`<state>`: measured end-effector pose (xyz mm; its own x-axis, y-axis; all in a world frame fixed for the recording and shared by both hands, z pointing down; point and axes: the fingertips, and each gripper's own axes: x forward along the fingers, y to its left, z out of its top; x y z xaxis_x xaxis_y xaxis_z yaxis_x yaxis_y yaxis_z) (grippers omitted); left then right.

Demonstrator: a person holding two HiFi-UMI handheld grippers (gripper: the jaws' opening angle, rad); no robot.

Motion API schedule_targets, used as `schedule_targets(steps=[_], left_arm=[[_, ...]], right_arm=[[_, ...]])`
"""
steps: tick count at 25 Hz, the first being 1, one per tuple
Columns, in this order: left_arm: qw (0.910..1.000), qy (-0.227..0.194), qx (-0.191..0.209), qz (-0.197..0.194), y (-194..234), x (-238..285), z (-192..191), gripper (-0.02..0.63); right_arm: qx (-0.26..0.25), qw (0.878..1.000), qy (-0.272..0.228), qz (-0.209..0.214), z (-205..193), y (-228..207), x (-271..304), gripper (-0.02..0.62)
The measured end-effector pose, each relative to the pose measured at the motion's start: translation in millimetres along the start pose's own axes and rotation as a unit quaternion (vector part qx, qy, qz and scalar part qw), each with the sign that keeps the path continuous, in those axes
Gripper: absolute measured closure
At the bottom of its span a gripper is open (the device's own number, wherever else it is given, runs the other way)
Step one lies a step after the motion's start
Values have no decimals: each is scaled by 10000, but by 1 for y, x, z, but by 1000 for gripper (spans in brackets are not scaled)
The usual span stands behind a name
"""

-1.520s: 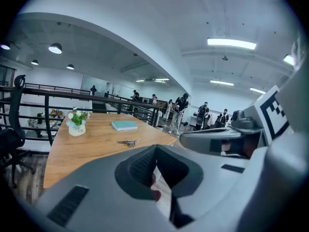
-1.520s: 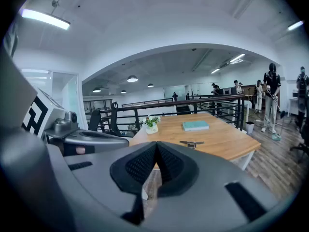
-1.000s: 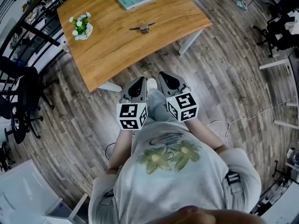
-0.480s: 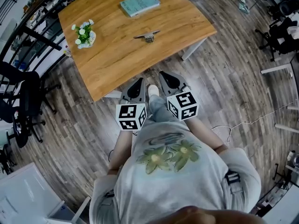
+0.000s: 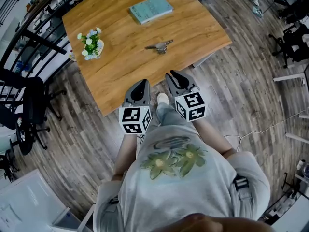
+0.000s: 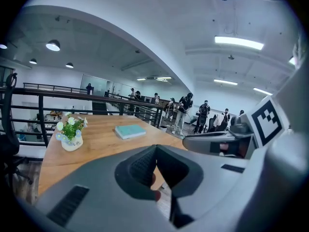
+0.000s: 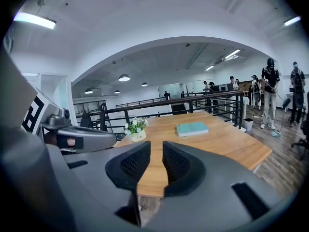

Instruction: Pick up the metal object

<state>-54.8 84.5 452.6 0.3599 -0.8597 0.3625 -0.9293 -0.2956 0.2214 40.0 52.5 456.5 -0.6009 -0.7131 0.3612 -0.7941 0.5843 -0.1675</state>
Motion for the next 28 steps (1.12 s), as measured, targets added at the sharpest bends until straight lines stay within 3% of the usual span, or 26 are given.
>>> schedule_targets(steps=[14, 28], left_arm=[[9999, 162, 47, -37, 42, 65, 24, 592], [9994, 318, -39, 110, 82, 114, 34, 592]], right_arm=[[91, 9995, 270, -116, 18, -39, 75, 382], [102, 9982, 577, -83, 28, -72, 138, 335]])
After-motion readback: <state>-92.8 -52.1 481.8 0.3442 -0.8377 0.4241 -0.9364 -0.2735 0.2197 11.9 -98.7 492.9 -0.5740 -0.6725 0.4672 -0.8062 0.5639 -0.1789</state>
